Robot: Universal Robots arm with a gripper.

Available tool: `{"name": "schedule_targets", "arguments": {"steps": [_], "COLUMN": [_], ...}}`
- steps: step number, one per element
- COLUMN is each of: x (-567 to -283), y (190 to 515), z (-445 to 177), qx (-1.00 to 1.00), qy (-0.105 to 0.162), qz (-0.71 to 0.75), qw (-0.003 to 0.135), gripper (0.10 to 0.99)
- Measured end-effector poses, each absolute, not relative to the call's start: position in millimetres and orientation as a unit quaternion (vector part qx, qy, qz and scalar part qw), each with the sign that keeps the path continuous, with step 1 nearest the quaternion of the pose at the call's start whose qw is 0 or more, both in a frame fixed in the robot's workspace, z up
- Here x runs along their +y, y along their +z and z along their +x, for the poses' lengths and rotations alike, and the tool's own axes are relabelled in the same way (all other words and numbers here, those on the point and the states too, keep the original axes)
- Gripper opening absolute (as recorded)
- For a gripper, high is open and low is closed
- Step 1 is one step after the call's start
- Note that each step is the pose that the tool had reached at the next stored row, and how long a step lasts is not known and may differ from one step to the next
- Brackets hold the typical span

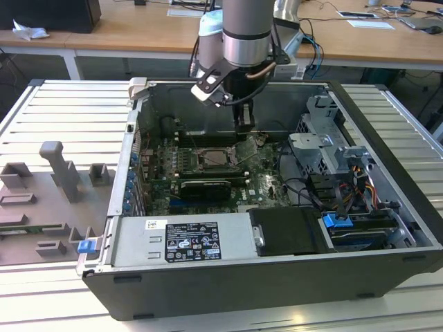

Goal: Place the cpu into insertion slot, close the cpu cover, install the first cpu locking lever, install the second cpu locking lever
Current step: 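Close the cpu cover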

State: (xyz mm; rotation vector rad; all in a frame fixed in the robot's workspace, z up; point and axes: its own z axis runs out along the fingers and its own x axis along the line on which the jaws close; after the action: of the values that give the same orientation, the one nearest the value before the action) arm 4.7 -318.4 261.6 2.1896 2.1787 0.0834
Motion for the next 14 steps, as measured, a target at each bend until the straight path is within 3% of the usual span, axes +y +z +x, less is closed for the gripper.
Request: {"name": "schedule_targets", "arguments": {"steps": [14], "x": [-317.6], "y": [257.5], "z": [44.0], "qx": [0.71], "qy": [0.023], "qz": [0.704], "qw": [0.021], "gripper": [0.106]}}
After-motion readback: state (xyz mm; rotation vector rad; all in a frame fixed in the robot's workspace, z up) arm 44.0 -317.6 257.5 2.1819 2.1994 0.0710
